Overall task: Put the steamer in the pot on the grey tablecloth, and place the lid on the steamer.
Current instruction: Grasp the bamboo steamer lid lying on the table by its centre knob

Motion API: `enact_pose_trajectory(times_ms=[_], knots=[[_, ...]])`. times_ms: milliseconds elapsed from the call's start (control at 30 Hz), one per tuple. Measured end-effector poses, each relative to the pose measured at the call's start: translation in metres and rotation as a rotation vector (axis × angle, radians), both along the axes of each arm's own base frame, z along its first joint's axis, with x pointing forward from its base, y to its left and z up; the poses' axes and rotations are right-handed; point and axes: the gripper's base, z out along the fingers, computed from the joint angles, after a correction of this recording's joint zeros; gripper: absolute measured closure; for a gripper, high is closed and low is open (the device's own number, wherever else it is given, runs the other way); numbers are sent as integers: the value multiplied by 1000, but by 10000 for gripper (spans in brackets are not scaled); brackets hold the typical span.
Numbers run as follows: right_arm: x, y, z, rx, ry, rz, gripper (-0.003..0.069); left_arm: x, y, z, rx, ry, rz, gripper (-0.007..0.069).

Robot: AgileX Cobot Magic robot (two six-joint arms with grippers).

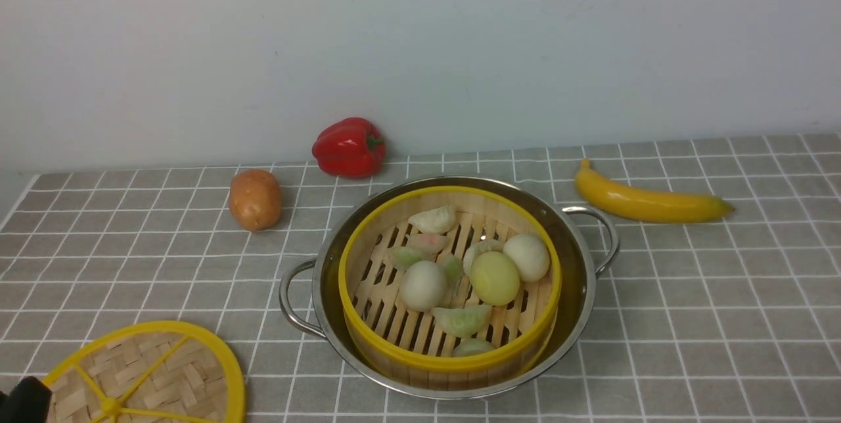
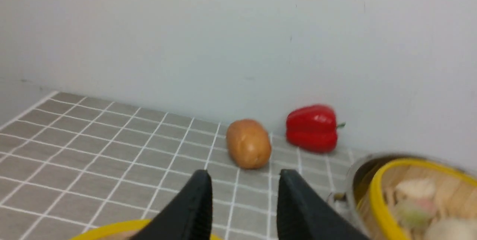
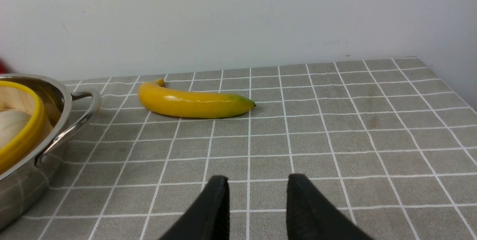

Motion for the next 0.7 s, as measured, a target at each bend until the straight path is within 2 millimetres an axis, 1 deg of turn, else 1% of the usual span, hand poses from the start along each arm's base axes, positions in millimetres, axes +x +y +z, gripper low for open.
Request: enact_pose_trajectory(times_ms=[67, 100, 133, 200, 233, 300, 333, 367, 400, 433, 467, 533, 567, 633, 667, 700], knots=[[0, 0, 0, 0, 0, 0, 419, 0, 1, 3, -82, -36, 10, 382], [0, 0, 0, 0, 0, 0, 419, 0, 1, 3, -90, -36, 10, 382], [0, 0, 0, 0, 0, 0, 419, 0, 1, 5, -155, -57, 14, 382], [0, 0, 0, 0, 0, 0, 419, -2, 0, 14, -192, -71, -5, 382], [0, 0, 0, 0, 0, 0, 419, -3, -2, 22, -199, -81, -19, 382], [0, 0, 0, 0, 0, 0, 419, -9, -6, 47, -181, -109, -66, 382], [0, 0, 0, 0, 0, 0, 419, -10, -7, 49, -177, -110, -71, 382], [0, 0, 0, 0, 0, 0, 419, -17, -12, 72, -117, -85, -125, 382], [0, 0, 0, 0, 0, 0, 419, -19, -16, 83, -70, -42, -154, 382], [0, 0, 0, 0, 0, 0, 419, -19, -16, 85, -61, -31, -160, 382], [0, 0, 0, 0, 0, 0, 419, -19, -18, 91, -14, 32, -177, 382], [0, 0, 0, 0, 0, 0, 419, -21, -20, 109, 74, 288, -219, 382], [0, 0, 0, 0, 0, 0, 419, -18, -18, 109, 87, 322, -212, 382], [0, 0, 0, 0, 0, 0, 419, -14, -11, 118, 120, 580, -176, 382], [0, 0, 0, 0, 0, 0, 419, -8, -4, 123, 139, 719, -123, 382], [0, 0, 0, 0, 0, 0, 419, 0, 2, 125, 159, 794, -80, 382]])
